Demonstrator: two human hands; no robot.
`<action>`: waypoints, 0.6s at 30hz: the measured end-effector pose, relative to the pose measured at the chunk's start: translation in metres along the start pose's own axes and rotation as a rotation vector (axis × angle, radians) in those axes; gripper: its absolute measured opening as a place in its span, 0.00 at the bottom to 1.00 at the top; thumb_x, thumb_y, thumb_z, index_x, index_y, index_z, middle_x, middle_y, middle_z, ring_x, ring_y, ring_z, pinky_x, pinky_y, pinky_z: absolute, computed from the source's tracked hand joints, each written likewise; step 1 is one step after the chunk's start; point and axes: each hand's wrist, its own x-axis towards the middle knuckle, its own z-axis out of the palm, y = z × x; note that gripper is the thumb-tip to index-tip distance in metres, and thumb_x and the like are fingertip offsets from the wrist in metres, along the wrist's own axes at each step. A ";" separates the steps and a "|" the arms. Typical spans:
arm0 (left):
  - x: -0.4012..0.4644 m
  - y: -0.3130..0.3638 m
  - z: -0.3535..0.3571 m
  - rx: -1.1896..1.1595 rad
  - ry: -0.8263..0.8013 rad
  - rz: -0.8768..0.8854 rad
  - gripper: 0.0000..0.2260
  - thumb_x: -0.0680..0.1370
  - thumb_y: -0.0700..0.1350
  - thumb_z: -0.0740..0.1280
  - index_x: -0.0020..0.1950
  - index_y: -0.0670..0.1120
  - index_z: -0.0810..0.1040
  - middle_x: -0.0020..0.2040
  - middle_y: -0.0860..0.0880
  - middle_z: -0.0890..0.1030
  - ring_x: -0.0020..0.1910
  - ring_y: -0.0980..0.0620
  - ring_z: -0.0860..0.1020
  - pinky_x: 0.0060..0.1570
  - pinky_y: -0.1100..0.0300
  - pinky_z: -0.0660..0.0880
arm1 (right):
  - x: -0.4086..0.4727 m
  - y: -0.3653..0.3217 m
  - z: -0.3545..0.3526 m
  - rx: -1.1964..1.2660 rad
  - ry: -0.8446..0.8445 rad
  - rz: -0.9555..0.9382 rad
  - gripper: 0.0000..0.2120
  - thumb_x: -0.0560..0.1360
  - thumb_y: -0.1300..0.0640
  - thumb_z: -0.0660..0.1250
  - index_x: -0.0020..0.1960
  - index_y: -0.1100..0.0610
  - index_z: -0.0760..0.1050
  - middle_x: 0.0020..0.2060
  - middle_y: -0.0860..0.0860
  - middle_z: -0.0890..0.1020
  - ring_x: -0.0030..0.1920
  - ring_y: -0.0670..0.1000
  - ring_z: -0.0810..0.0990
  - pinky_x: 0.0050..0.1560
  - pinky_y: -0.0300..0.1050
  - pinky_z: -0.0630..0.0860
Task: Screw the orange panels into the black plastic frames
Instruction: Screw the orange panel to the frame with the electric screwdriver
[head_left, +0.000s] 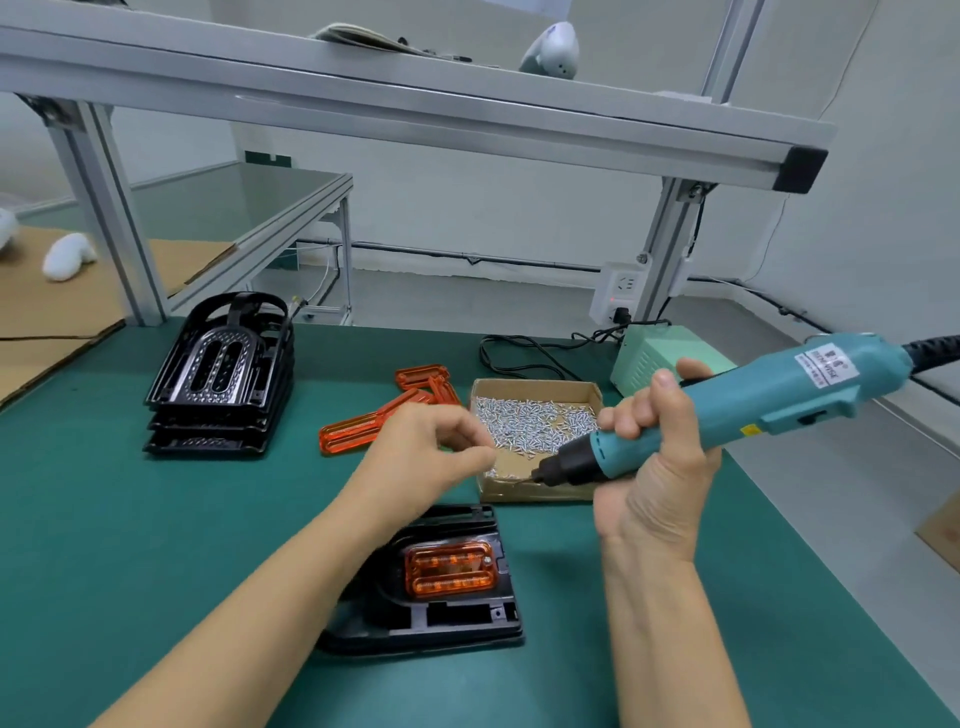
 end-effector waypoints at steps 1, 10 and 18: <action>-0.016 -0.004 -0.004 -0.113 0.009 -0.028 0.05 0.70 0.40 0.74 0.36 0.48 0.83 0.37 0.51 0.83 0.36 0.59 0.79 0.39 0.70 0.74 | -0.002 -0.001 0.002 0.041 -0.016 0.022 0.07 0.73 0.62 0.64 0.48 0.52 0.72 0.26 0.45 0.68 0.25 0.44 0.67 0.31 0.38 0.70; -0.061 -0.017 -0.013 -0.593 0.063 -0.158 0.11 0.58 0.47 0.76 0.37 0.45 0.85 0.39 0.42 0.84 0.38 0.50 0.81 0.39 0.63 0.78 | -0.022 0.002 0.020 0.191 -0.177 0.173 0.06 0.76 0.61 0.61 0.47 0.50 0.72 0.26 0.43 0.67 0.25 0.42 0.67 0.32 0.36 0.71; -0.059 -0.015 -0.013 -0.552 0.037 -0.098 0.07 0.62 0.45 0.76 0.38 0.47 0.83 0.38 0.44 0.83 0.39 0.49 0.79 0.45 0.54 0.76 | -0.026 0.004 0.022 0.180 -0.204 0.198 0.05 0.76 0.60 0.61 0.48 0.51 0.72 0.26 0.44 0.68 0.25 0.42 0.67 0.32 0.36 0.70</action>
